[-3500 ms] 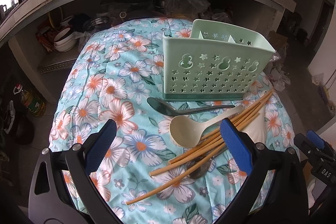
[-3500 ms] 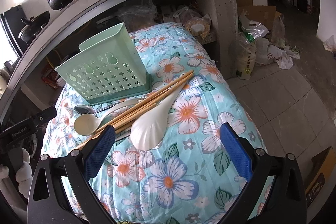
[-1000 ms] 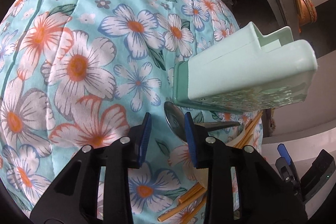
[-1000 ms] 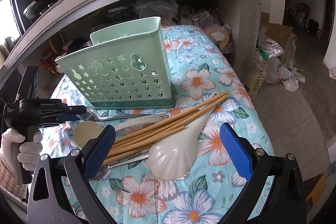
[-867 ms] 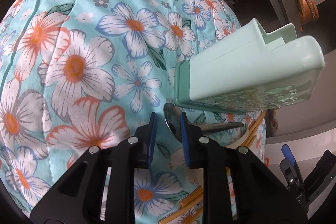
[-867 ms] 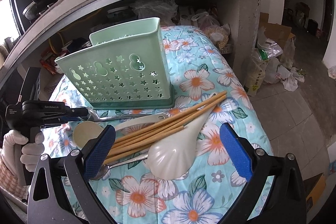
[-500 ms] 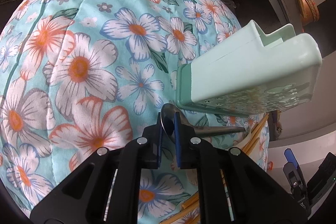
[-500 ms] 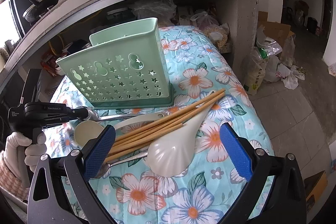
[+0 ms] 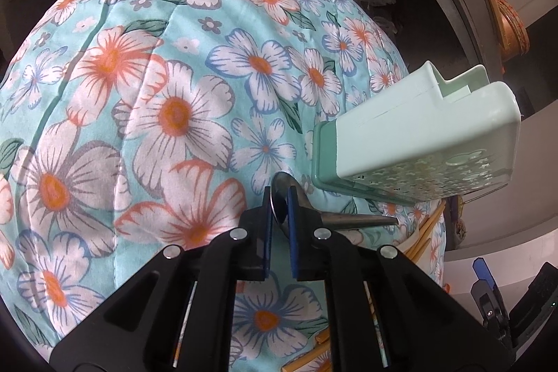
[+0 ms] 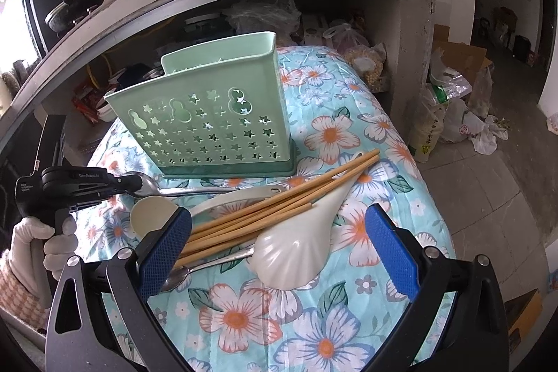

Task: Organize utensils
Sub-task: 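Close the left gripper on the metal spoon handle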

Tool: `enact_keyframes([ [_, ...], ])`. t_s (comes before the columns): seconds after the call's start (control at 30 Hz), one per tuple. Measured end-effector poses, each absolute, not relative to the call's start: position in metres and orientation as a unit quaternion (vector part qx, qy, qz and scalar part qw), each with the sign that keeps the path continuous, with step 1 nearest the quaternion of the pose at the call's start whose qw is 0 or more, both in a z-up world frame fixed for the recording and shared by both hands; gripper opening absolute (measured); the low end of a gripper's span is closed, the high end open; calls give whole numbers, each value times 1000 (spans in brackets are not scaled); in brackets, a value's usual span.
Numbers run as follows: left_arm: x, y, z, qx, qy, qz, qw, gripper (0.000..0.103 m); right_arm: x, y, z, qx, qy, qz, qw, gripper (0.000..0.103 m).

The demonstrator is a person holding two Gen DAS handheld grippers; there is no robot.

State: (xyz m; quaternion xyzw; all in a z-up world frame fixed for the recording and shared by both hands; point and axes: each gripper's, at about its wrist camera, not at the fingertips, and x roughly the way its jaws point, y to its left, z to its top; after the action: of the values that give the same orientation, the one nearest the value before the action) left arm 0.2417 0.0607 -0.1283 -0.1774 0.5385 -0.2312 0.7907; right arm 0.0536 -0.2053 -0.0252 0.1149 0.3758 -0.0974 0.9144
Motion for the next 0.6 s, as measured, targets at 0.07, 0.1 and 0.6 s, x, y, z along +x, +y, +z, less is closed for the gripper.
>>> enact_keyframes([
  [0.07,241,60,-128,-175,535,-232,793,7,55,-201,-23,102,369,-93,919,97],
  [0.1,240,61,-128,-175,534,-231,794,7,57,-199,-21,96,365,-89,922,97],
  [0.6,238,61,-129,-177,527,-237,797,8,110,-112,-55,40,420,107,900,65],
])
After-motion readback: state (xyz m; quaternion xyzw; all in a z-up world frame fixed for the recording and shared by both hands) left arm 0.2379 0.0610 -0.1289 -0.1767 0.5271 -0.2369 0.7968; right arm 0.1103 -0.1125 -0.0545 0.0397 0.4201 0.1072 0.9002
